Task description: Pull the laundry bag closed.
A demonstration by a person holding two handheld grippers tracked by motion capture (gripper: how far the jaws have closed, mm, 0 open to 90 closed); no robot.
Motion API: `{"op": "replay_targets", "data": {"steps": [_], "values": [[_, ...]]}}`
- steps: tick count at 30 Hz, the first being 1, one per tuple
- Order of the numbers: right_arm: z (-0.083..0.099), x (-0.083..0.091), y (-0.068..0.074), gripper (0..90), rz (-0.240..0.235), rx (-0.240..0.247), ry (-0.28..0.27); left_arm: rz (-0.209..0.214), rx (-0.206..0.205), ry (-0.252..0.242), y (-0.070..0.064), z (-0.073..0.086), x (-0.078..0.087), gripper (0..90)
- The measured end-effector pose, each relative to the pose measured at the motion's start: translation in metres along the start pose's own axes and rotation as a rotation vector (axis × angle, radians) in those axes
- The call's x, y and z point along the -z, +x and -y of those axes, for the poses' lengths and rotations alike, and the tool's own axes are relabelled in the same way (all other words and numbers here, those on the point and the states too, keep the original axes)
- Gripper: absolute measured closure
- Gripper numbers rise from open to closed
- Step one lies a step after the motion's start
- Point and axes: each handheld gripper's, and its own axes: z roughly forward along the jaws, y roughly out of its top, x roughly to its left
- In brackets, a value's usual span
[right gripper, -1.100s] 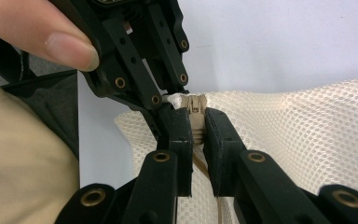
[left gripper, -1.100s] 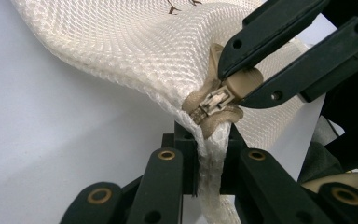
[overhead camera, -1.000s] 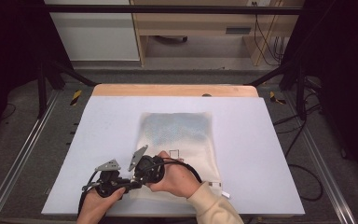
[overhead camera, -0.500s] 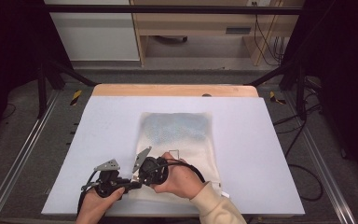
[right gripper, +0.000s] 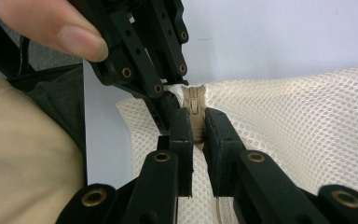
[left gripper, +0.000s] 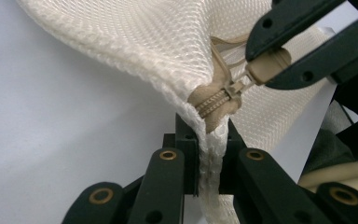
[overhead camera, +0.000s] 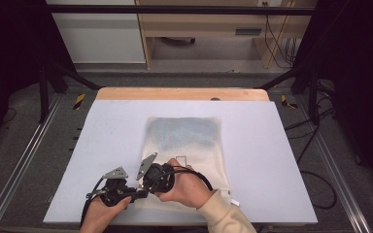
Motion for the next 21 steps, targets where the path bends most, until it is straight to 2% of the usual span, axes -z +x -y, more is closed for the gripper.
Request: {"op": "replay_targets", "data": {"steps": [9,12,14,16,18,19,21], "values": [[0.0034,-0.0049,0.0007,82.5,0.014,-0.011,0.046,0.005,0.0,-0.016,-0.0007,-0.002,0.0038,83.2],[0.0039,-0.0049,0.0012,82.5,0.012,-0.013,0.049,0.014,-0.001,-0.016,-0.0013,-0.0026,0.0049,83.1],[0.0042,-0.0044,0.0022,82.5,0.019,-0.018,0.054,0.031,0.013,-0.025,-0.001,-0.0027,0.0056,83.1],[0.0048,-0.0039,0.0024,82.5,0.024,-0.018,0.059,0.031,0.012,-0.028,-0.0009,-0.003,0.0063,83.1],[0.0045,-0.0023,0.002,82.5,0.032,-0.017,0.049,0.014,-0.004,-0.019,-0.0011,-0.0038,0.0075,83.2],[0.0045,-0.0018,0.0023,82.5,0.019,-0.024,0.042,0.022,0.001,-0.023,-0.0015,-0.0041,0.0083,83.1],[0.0034,-0.0014,0.0036,82.5,0.029,-0.012,0.069,0.023,-0.003,-0.018,-0.0026,-0.0044,0.0072,83.3]]}}
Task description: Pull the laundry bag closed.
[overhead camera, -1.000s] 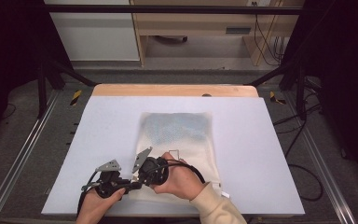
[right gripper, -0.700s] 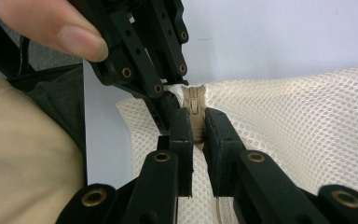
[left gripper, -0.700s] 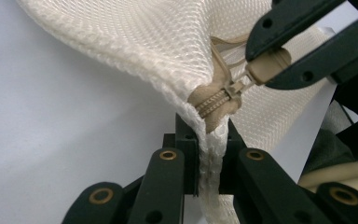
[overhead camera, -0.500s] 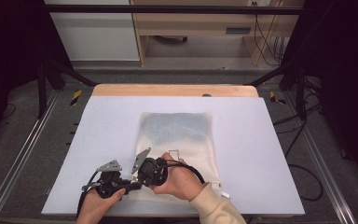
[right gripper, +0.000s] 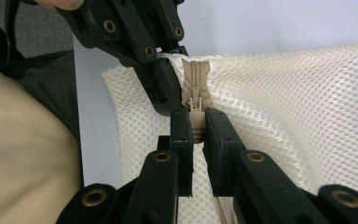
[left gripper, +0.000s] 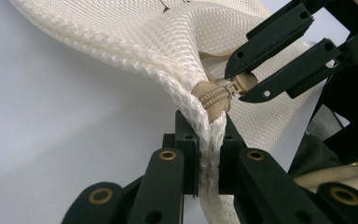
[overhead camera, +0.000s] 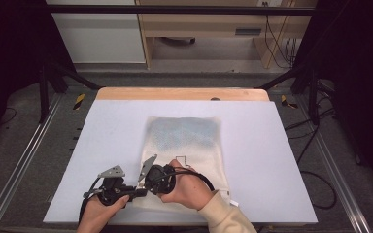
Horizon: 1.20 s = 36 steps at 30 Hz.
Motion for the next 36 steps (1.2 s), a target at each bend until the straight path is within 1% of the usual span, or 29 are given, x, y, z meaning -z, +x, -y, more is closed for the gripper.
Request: {"op": "replay_targets", "data": {"steps": [1,2,3,4,6,7,8,13,15,16,17,19,23,24,28,30,31,33,36], "values": [[0.0,0.0,0.0,82.5,0.0,0.0,0.0,0.002,0.002,0.001,0.0,0.0,-0.001,83.3],[0.0,-0.001,0.001,82.5,0.011,0.002,0.003,0.003,0.003,0.004,0.0,0.001,-0.001,83.5],[0.0,-0.001,0.001,82.5,0.013,0.004,0.004,0.002,0.001,0.016,0.0,0.001,-0.001,83.5],[0.0,0.0,-0.001,82.5,-0.002,-0.013,-0.029,-0.004,-0.003,0.032,0.001,0.002,-0.002,83.7],[-0.001,0.001,-0.002,82.5,-0.011,-0.014,-0.038,-0.016,-0.026,0.079,0.0,0.003,-0.006,83.7],[-0.001,0.002,-0.002,82.5,-0.023,-0.012,-0.045,-0.015,-0.03,0.087,0.0,0.003,-0.007,83.7],[-0.002,0.002,-0.001,82.4,-0.019,-0.008,-0.038,-0.018,-0.039,0.099,-0.001,0.003,-0.009,83.6],[-0.001,0.001,-0.001,82.4,-0.021,-0.011,-0.037,-0.015,-0.022,0.092,0.0,0.003,-0.007,83.9],[0.0,-0.001,-0.001,82.4,-0.019,-0.002,-0.028,-0.013,-0.011,0.083,0.0,0.003,-0.006,84.3],[0.0,-0.002,-0.001,82.5,-0.015,-0.007,-0.026,-0.013,-0.012,0.086,0.0,0.002,-0.006,84.5],[0.001,-0.003,-0.001,82.5,-0.019,-0.004,-0.018,-0.009,-0.006,0.079,0.0,0.002,-0.005,84.7],[0.001,-0.005,0.001,82.5,-0.013,-0.011,-0.011,-0.011,-0.005,0.08,0.0,0.001,-0.003,84.8],[0.003,-0.009,0.002,82.5,-0.004,-0.004,0.007,-0.011,-0.006,0.074,0.0,0.0,-0.002,84.7],[0.003,-0.009,0.002,82.5,-0.004,-0.005,0.012,-0.002,-0.004,0.07,-0.001,0.0,-0.002,84.7],[0.004,-0.01,0.003,82.6,0.002,-0.004,0.019,0.007,0.004,0.06,0.0,0.0,0.0,84.6],[0.003,-0.01,0.004,82.5,0.005,0.004,0.029,0.016,0.006,0.059,0.0,-0.001,0.0,84.6],[0.003,-0.01,0.005,82.5,0.016,0.011,0.03,0.017,0.002,0.061,0.001,-0.001,0.001,84.5],[0.003,-0.011,0.004,82.6,0.017,0.012,0.023,0.021,0.005,0.061,0.001,-0.001,0.002,84.5],[0.003,-0.009,0.005,82.6,0.017,0.007,0.035,0.023,0.005,0.053,0.001,-0.002,0.004,84.4]]}}
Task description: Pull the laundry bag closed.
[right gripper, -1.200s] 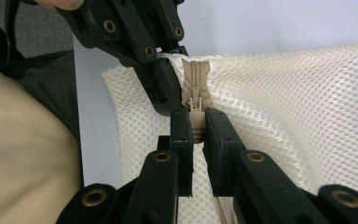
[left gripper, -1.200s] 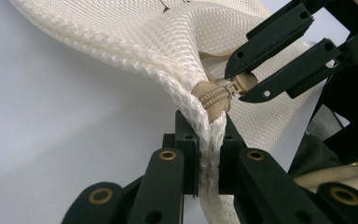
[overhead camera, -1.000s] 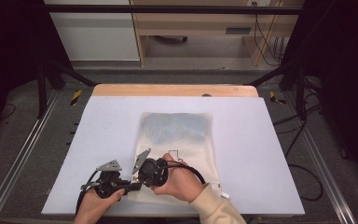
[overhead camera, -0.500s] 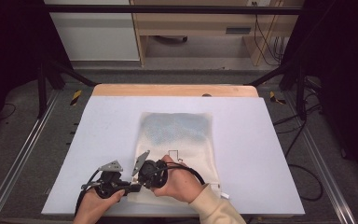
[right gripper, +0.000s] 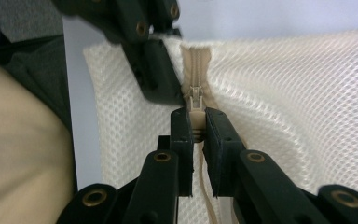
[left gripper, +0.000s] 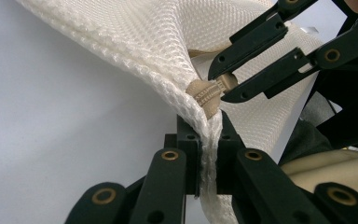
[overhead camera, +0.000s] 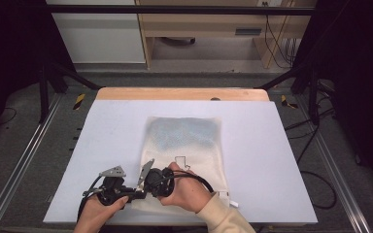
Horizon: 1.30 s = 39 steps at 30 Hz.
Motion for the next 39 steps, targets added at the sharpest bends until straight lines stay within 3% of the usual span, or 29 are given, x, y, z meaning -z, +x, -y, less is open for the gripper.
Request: {"op": "replay_targets", "data": {"steps": [2,3,4,6,8,14,19,39], "values": [[0.002,-0.001,-0.002,82.5,0.028,0.006,0.022,0.02,0.026,-0.039,0.002,0.0,0.006,84.6],[0.002,-0.001,-0.002,82.5,0.028,0.006,0.022,0.002,0.021,-0.043,0.004,-0.001,0.01,84.6],[0.008,-0.002,-0.006,82.5,0.011,-0.015,0.019,-0.011,0.018,-0.043,0.006,-0.001,0.013,84.7],[0.01,-0.002,-0.009,82.5,-0.003,-0.035,0.001,0.0,0.035,-0.051,0.008,0.0,0.016,84.7],[0.014,-0.001,-0.012,82.5,0.009,-0.037,0.015,-0.012,0.024,-0.041,0.008,0.0,0.014,84.7],[0.019,0.001,-0.014,82.4,-0.018,-0.058,0.01,-0.013,0.014,-0.025,0.005,0.001,0.009,84.7],[0.024,0.002,-0.015,82.4,-0.024,-0.049,0.009,-0.012,0.006,-0.012,0.003,0.001,0.006,84.6],[0.036,0.001,-0.017,82.2,-0.049,-0.066,0.013,-0.013,-0.014,0.002,0.001,0.003,0.0,84.4]]}}
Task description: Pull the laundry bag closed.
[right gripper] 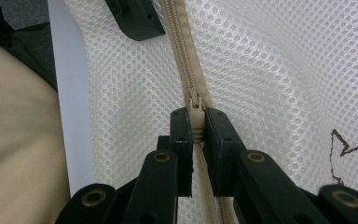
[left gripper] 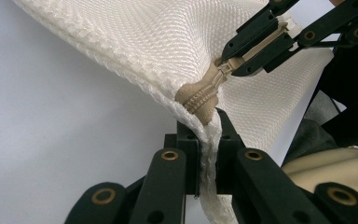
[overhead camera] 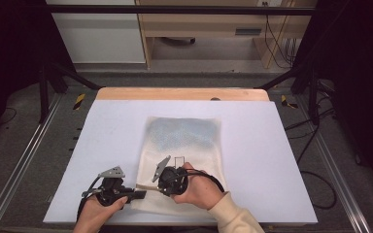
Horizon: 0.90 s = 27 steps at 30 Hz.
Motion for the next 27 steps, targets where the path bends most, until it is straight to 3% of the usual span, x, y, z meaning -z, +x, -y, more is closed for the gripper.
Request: {"op": "replay_targets", "data": {"steps": [19,27], "values": [[0.01,0.006,-0.002,82.2,0.002,-0.009,-0.023,0.006,-0.027,-0.002,-0.003,0.0,-0.003,84.0],[0.021,0.011,-0.004,82.2,0.009,-0.036,-0.039,0.006,-0.032,0.004,-0.005,0.0,-0.005,83.7]]}}
